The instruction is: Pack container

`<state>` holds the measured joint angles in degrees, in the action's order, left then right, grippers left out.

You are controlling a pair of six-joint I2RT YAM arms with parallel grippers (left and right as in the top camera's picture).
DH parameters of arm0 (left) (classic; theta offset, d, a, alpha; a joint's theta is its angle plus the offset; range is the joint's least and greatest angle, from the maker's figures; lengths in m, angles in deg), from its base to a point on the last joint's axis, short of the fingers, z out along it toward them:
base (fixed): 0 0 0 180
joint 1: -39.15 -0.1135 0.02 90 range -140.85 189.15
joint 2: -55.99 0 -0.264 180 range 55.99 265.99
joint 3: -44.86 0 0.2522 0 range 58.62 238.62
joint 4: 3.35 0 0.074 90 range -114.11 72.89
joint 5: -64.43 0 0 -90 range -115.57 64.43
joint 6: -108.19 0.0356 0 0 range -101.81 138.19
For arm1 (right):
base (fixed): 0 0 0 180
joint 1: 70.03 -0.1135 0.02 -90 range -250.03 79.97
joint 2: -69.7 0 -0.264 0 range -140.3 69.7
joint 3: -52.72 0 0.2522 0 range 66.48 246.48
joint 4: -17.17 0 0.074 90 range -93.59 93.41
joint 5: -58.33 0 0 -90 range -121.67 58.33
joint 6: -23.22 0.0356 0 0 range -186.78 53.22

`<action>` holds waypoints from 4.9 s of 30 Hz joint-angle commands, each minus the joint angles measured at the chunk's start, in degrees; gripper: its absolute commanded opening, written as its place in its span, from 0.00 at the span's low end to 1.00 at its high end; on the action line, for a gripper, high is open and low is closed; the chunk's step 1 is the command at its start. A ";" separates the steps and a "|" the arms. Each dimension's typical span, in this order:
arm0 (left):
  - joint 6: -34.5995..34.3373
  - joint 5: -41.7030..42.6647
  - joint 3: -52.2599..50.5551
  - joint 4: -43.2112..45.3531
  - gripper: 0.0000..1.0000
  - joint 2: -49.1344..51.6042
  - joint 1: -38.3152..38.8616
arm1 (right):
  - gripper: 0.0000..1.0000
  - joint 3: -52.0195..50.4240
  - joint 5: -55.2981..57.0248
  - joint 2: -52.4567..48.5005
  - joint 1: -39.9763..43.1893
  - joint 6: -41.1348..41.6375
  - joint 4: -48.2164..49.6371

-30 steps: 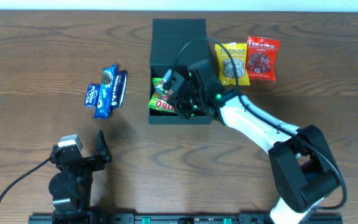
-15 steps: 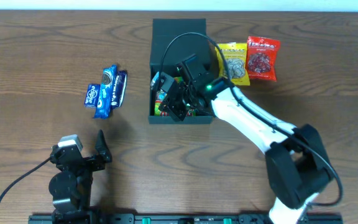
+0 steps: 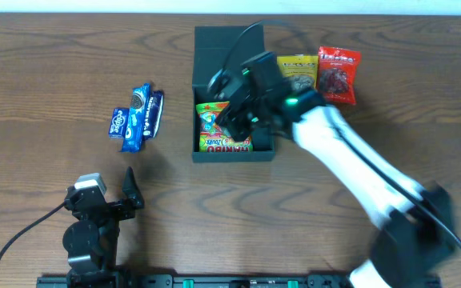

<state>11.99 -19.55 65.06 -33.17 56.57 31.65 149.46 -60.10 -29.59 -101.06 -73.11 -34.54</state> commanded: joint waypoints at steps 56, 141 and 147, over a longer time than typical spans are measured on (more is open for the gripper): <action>18.29 18.08 69.37 -17.44 0.95 95.23 -0.28 | 0.10 1.33 14.73 13.42 12.83 2.40 -12.46; -16.33 5.14 107.47 -34.60 0.06 121.17 36.35 | 0.02 1.33 8.35 10.91 41.72 13.57 -20.83; -24.24 -2.03 101.90 -29.88 0.06 121.17 41.55 | 0.01 1.33 6.49 10.91 43.50 13.55 -22.34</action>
<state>-6.83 -16.47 168.47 -64.16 178.36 72.91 150.99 -51.49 -19.14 -58.40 -60.19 -56.53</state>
